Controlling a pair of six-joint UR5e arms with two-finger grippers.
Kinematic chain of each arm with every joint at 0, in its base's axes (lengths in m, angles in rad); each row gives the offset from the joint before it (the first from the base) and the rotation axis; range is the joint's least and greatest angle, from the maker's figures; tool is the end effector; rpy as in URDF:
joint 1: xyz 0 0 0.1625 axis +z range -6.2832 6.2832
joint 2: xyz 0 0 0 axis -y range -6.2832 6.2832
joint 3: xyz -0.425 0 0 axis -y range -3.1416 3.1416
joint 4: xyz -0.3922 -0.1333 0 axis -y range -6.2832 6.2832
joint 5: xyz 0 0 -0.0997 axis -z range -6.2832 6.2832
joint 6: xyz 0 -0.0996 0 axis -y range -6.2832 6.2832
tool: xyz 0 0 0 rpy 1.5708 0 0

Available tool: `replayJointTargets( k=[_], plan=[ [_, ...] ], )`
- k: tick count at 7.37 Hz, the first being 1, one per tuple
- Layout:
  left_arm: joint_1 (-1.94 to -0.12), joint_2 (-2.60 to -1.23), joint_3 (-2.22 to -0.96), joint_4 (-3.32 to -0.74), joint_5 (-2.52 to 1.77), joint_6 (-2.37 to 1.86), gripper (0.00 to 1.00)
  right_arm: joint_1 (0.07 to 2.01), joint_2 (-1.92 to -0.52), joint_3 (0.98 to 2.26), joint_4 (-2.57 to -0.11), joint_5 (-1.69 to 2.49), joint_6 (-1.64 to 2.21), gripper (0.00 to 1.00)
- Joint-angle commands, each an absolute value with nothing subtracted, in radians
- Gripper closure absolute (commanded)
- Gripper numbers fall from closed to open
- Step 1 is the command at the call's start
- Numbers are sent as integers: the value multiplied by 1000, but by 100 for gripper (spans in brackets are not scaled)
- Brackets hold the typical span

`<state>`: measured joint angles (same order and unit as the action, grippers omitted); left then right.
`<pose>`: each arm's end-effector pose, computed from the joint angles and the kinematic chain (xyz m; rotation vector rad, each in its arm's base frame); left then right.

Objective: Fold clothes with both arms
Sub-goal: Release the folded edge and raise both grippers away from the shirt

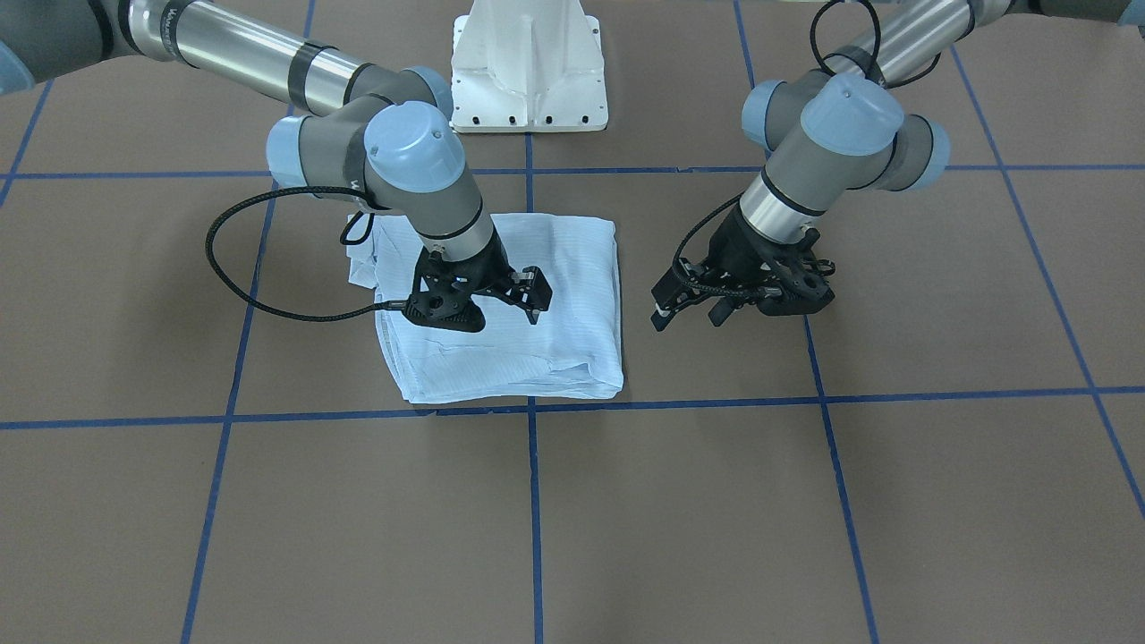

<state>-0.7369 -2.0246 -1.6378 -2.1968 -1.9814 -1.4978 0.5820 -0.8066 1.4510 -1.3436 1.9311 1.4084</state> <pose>0.4191 -0.5066 0.2960 0.1106 1.1859 -0.3489 -0.5668 -0.4905 0.2174 -0.0006 -0.9267 0.2323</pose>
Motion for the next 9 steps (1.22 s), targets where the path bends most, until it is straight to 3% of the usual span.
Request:
replayJointTargets(
  k=[1,5,9],
  plan=[
    [-739,-2016,-1641,-2194,-1980,-1491,0,572,-756,1358,-1424,1858,1168,0],
    [-738,-2006,-1632,-2194,-1980,-1491,0,643,-718,1257,-1407,1842,1060,0],
    [-817,-1999,-1640,-2188,-2017,-1403,0,792,-735,1250,-1400,1949,936,0]
  ],
)
